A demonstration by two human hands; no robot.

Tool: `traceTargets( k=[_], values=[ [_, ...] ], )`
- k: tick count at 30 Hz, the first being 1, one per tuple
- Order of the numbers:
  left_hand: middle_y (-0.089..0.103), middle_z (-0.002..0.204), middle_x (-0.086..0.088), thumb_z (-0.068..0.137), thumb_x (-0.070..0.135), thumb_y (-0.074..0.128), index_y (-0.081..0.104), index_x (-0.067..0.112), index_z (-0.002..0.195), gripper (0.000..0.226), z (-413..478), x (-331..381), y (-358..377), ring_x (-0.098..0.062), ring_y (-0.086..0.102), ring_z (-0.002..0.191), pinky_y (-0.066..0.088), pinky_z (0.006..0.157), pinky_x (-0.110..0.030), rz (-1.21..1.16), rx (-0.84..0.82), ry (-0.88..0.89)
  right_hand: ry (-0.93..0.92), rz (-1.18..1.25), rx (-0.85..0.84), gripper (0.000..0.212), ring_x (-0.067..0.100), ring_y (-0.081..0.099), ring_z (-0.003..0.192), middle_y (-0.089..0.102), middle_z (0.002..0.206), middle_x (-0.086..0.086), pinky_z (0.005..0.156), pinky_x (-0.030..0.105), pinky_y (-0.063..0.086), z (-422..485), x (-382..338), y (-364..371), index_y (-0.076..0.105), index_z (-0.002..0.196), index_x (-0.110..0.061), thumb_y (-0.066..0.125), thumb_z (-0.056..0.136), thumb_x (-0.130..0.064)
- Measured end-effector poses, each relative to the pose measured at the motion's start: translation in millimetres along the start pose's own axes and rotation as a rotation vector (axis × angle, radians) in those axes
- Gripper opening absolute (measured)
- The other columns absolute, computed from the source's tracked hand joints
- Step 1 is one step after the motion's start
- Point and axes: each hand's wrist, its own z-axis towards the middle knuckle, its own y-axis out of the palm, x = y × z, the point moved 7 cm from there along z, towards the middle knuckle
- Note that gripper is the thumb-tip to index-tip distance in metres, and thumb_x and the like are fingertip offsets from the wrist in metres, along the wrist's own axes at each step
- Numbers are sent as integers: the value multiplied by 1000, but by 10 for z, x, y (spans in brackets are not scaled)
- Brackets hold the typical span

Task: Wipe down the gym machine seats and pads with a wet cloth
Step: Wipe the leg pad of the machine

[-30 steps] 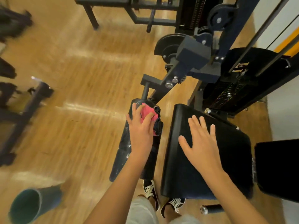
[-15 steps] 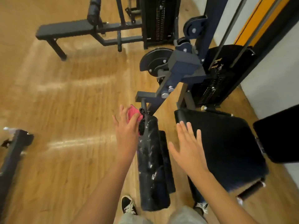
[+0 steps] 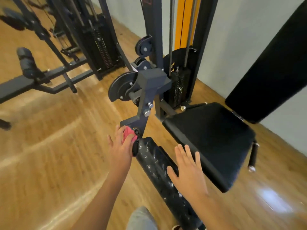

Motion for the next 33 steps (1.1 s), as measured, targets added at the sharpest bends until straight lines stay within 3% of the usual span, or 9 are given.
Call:
traceTargets(
  k=[4,6,9,13,17,22,27,31,33],
  values=[
    [47,143,-14,108,21,45,67,8,120,28,207,-265,137,-38,33,148,24,113,-72,-36,-70,102,112,-38,89,72,26,44,146,52,154,6,119,53,32,18,-147,-9,53,149,-10,35,96,-55],
    [50,142,-14,108,25,41,68,9,119,33,330,-363,198,-39,35,147,28,110,-72,-53,-102,181,174,-27,109,73,26,43,147,51,155,5,123,52,28,34,-248,13,52,150,-10,33,96,-56],
    [50,143,-15,107,26,45,68,6,124,35,518,-535,285,-38,30,149,21,116,-71,-125,-182,254,284,-25,117,75,22,30,153,39,162,1,123,51,17,61,-439,97,42,156,-15,25,98,-59],
    [47,147,-11,102,26,44,68,8,125,38,625,-657,397,-34,25,152,18,118,-70,-178,-260,350,425,-25,177,73,23,31,153,42,161,3,128,51,16,-29,-636,235,45,155,-14,28,98,-57],
    [44,146,-9,99,14,59,69,10,125,29,646,-659,473,-34,28,150,19,118,-70,-184,-269,446,533,10,197,74,25,32,153,43,161,6,122,50,10,-240,-769,502,48,153,-10,31,98,-56],
    [46,145,-11,101,14,58,70,10,121,24,582,-631,559,-37,30,149,14,119,-65,-195,-295,498,600,-7,194,72,28,36,151,48,158,9,122,51,12,-594,-737,892,51,150,-8,35,97,-53],
    [44,146,-14,100,14,59,69,9,117,21,498,-474,841,-35,29,149,20,118,-69,-123,-318,638,666,39,158,70,27,20,158,34,166,7,127,53,9,-788,-576,1258,38,158,-9,38,100,-49],
    [48,141,-16,93,8,70,72,12,102,10,379,-366,1119,-37,31,148,23,113,-73,-81,-386,733,679,-30,231,71,29,32,153,45,160,10,125,52,16,-728,-543,1446,47,152,-6,34,96,-48],
    [49,142,-17,88,7,75,72,14,102,16,324,-357,1298,-38,29,149,22,113,-71,1,-430,798,679,-55,275,69,29,36,151,48,158,9,121,52,15,-637,-557,1533,50,150,-6,35,97,-47]
  ],
)
